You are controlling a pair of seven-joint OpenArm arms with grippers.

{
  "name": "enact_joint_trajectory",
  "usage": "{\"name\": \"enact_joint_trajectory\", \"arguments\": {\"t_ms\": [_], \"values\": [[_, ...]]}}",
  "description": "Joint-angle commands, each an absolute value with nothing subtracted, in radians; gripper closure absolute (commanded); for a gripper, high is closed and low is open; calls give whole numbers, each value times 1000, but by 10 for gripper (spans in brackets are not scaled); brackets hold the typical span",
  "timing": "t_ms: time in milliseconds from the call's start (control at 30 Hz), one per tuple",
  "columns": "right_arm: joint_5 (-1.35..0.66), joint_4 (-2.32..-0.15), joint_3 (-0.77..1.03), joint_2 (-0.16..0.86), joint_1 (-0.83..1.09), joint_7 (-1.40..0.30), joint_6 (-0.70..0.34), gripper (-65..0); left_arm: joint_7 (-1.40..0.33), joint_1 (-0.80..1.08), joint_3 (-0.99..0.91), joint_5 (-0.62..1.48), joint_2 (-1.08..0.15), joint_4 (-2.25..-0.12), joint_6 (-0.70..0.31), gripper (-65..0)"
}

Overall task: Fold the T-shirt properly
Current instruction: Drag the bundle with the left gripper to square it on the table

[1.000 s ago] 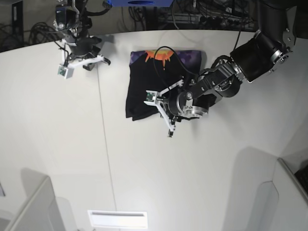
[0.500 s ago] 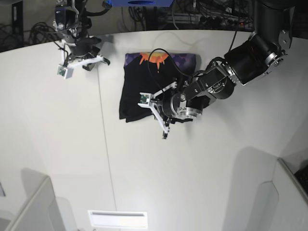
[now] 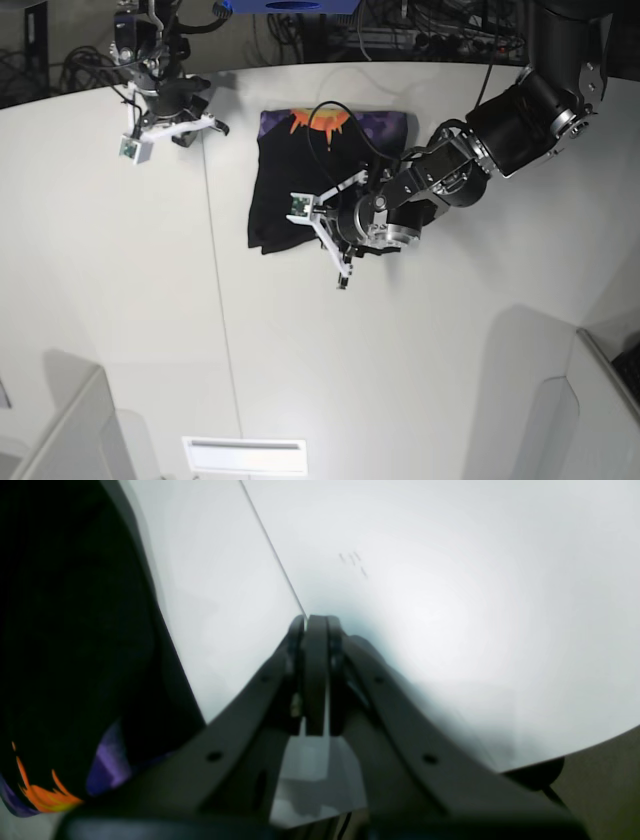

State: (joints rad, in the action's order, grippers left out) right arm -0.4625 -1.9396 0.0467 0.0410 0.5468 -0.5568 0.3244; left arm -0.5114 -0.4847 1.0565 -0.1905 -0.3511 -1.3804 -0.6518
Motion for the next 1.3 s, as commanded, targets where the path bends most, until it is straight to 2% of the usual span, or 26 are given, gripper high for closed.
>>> {"name": "enact_joint_trajectory", "arguments": {"t_ms": [0,33,67,167,267,700,900,1133,1267], "values": [[-456,-1954,47,45,549,-541,320,0,-558,-483,1066,-193,-357,-1359,-698,0],[-456,-1954,45,45,550,-541,320,0,-558,-489,1067,-193,-357,-1359,-698,0],[-456,-1954,42,45,550,-541,320,0,-558,-493,1067,-193,-357,-1359,-698,-33],[-456,-1954,41,45,552,-541,320,0,-558,-506,1066,-193,-355,-1359,-698,-189],[-456,-1954,41,45,553,-542,320,0,-558,-536,1066,-193,-355,-1359,-698,-280],[-456,-1954,38,39,553,-544,320,0,-558,-555,923,-193,-354,-1474,-698,-303],[-456,-1954,38,39,553,-544,318,0,-558,-564,923,-193,-354,-1489,-698,-395],[-456,-1954,38,39,553,-544,317,0,-558,-582,914,-193,-352,-1547,-698,-397],[-456,-1954,38,39,555,-544,317,0,-559,-593,819,-193,-332,-1596,-698,-397]]}}
